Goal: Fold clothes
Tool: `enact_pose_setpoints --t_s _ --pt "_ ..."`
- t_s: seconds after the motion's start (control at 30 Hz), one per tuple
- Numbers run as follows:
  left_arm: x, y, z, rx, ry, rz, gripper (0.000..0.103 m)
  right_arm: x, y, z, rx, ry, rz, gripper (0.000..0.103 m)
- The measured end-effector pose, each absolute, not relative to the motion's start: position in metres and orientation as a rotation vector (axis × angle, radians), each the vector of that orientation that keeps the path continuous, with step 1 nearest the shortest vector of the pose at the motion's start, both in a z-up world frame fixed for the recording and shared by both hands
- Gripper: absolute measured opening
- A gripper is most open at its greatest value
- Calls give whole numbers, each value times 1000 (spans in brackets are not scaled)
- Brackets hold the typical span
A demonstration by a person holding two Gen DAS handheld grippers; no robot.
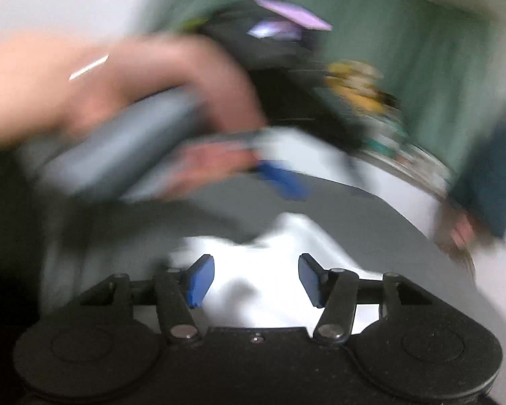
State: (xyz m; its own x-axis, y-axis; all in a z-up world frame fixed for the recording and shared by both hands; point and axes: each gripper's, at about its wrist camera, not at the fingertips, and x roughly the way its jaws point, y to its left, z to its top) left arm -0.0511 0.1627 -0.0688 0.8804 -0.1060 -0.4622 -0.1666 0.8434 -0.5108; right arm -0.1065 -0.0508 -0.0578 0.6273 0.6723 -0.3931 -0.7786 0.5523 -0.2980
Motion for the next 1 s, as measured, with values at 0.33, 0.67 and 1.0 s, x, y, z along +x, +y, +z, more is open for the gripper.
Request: enact_pose_setpoints --t_s 0.33,0.67,1.0 --pt "-36 104 -54 -122 618 -37 73 22 -89 -38 -148 562 631 37" --pt "-11 101 -86 -11 923 68 73 43 -44 -80 -327 606 563 44" --pt "-37 156 -66 -227 734 231 73 45 -63 -52 -128 612 634 48"
